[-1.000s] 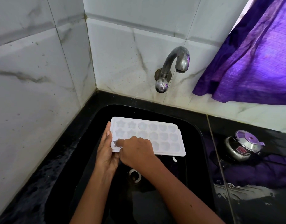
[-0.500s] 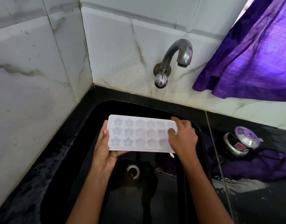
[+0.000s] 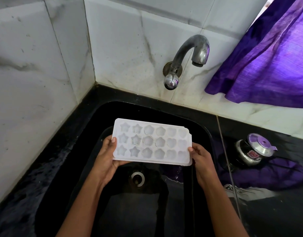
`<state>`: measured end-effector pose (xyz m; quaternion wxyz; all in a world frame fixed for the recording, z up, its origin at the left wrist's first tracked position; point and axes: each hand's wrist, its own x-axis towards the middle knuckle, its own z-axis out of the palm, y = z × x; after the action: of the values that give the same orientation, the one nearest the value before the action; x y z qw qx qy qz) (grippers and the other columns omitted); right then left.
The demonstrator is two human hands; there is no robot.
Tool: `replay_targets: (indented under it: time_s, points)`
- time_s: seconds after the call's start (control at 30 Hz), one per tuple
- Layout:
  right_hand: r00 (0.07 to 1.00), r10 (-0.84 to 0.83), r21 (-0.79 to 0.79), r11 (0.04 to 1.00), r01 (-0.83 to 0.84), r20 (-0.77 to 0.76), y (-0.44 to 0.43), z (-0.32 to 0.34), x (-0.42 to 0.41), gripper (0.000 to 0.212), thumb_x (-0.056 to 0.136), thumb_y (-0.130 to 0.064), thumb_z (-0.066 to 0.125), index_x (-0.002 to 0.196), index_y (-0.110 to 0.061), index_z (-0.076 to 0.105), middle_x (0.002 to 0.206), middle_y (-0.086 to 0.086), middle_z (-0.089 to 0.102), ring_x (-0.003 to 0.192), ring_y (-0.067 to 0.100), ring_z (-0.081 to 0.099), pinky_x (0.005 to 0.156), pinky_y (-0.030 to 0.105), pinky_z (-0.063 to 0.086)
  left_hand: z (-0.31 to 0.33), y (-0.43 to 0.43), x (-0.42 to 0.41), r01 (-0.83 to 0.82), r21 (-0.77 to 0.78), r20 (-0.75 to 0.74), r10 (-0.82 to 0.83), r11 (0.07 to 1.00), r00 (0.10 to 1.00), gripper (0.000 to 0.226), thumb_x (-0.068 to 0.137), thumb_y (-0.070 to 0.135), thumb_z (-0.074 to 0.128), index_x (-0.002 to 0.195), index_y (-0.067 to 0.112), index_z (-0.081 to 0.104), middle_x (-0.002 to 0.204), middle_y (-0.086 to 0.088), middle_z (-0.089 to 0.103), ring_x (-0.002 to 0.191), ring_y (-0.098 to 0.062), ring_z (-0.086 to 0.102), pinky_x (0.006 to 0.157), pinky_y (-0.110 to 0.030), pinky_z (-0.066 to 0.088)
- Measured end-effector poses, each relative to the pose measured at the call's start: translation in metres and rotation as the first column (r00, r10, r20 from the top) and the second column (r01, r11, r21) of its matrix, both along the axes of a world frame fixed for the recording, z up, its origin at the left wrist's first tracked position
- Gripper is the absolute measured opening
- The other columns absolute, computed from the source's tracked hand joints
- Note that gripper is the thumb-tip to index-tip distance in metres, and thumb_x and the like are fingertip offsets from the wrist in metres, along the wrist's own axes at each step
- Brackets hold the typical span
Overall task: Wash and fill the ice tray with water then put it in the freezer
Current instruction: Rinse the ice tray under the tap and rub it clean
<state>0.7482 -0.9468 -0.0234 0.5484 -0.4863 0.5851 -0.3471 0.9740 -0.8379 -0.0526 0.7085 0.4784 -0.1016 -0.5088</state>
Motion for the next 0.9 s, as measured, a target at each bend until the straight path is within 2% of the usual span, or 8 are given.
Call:
replay_targets:
  time_s: [0.13, 0.27, 0.37, 0.5, 0.6, 0.77, 0.83, 0.9]
  points:
    - [0.999, 0.006, -0.046, 0.999, -0.005, 0.037, -0.001, -0.002, -0.003, 0.021, 0.093, 0.0, 0.048, 0.107, -0.009, 0.06, 0.103, 0.007, 0.066, 0.096, 0.025, 0.062, 0.078, 0.036, 0.053, -0.001, 0.002, 0.003, 0.016, 0.047, 0.232, -0.027, 0.999, 0.972, 0.01, 0.096, 0.022, 0.043, 0.095, 0.024, 0.052, 0.093, 0.005, 0.067, 0.084, -0.016, 0.063, 0.069, -0.038, 0.053]
    - [0.998, 0.034, -0.089, 0.996, -0.029, 0.057, -0.003, -0.006, -0.009, 0.023, 0.091, 0.004, 0.049, 0.106, -0.01, 0.059, 0.106, 0.008, 0.065, 0.098, 0.022, 0.061, 0.075, 0.028, 0.051, -0.002, 0.004, 0.002, 0.009, 0.018, 0.316, -0.014, 1.0, 0.949, 0.006, 0.096, 0.02, 0.048, 0.096, 0.022, 0.053, 0.093, 0.004, 0.066, 0.079, -0.013, 0.061, 0.068, -0.033, 0.049]
    - [0.995, 0.053, -0.14, 0.989, -0.041, 0.088, -0.004, -0.006, -0.015, 0.025, 0.089, 0.008, 0.049, 0.096, -0.014, 0.06, 0.1, 0.006, 0.066, 0.096, 0.02, 0.062, 0.079, 0.028, 0.05, -0.004, 0.005, -0.004, -0.012, -0.002, 0.386, 0.012, 1.0, 0.923, 0.007, 0.091, 0.018, 0.053, 0.096, 0.023, 0.055, 0.093, 0.008, 0.064, 0.085, -0.006, 0.06, 0.077, -0.028, 0.047]
    - [0.995, 0.082, -0.21, 0.975, -0.067, 0.062, -0.009, -0.007, -0.025, 0.028, 0.085, 0.013, 0.051, 0.085, -0.014, 0.058, 0.09, 0.004, 0.067, 0.091, 0.02, 0.061, 0.085, 0.032, 0.048, -0.002, 0.004, -0.013, -0.03, -0.037, 0.442, 0.043, 0.999, 0.896, 0.019, 0.097, 0.004, 0.041, 0.097, 0.017, 0.054, 0.096, 0.005, 0.063, 0.091, -0.005, 0.059, 0.083, -0.023, 0.045]
    - [0.994, 0.103, -0.27, 0.959, -0.088, 0.04, -0.013, -0.004, -0.032, 0.034, 0.083, 0.016, 0.052, 0.081, -0.017, 0.058, 0.086, 0.0, 0.067, 0.088, 0.019, 0.061, 0.08, 0.025, 0.047, 0.003, 0.001, -0.02, -0.065, -0.076, 0.489, 0.094, 0.995, 0.867, 0.021, 0.096, -0.001, 0.04, 0.098, 0.015, 0.053, 0.098, 0.002, 0.061, 0.094, -0.005, 0.056, 0.088, -0.021, 0.043]
    - [0.992, 0.129, -0.365, 0.923, -0.118, 0.006, -0.012, 0.004, -0.047, 0.036, 0.081, 0.019, 0.051, 0.074, -0.016, 0.058, 0.112, 0.003, 0.065, 0.106, 0.013, 0.061, 0.09, 0.024, 0.049, 0.015, 0.003, -0.038, -0.138, -0.164, 0.467, 0.2, 0.977, 0.861, 0.023, 0.093, -0.008, 0.042, 0.089, 0.012, 0.051, 0.102, 0.007, 0.065, 0.096, -0.003, 0.063, 0.082, -0.015, 0.051]
    - [0.991, 0.133, -0.407, 0.905, -0.121, 0.003, -0.011, 0.007, -0.053, 0.038, 0.081, 0.019, 0.051, 0.072, -0.017, 0.058, 0.114, 0.005, 0.064, 0.107, 0.013, 0.06, 0.09, 0.022, 0.049, 0.018, 0.006, -0.04, -0.138, -0.175, 0.462, 0.205, 0.975, 0.863, 0.02, 0.092, -0.008, 0.043, 0.085, 0.011, 0.047, 0.105, 0.009, 0.067, 0.105, -0.003, 0.06, 0.087, -0.017, 0.051]
    - [0.988, 0.153, -0.423, 0.895, -0.14, -0.002, -0.008, 0.008, -0.059, 0.039, 0.08, 0.021, 0.052, 0.072, -0.017, 0.058, 0.111, 0.005, 0.064, 0.105, 0.013, 0.06, 0.085, 0.012, 0.047, 0.022, 0.012, -0.045, -0.142, -0.159, 0.48, 0.202, 0.977, 0.854, 0.02, 0.092, -0.006, 0.046, 0.082, 0.011, 0.047, 0.11, 0.008, 0.066, 0.11, -0.007, 0.059, 0.09, -0.022, 0.051]
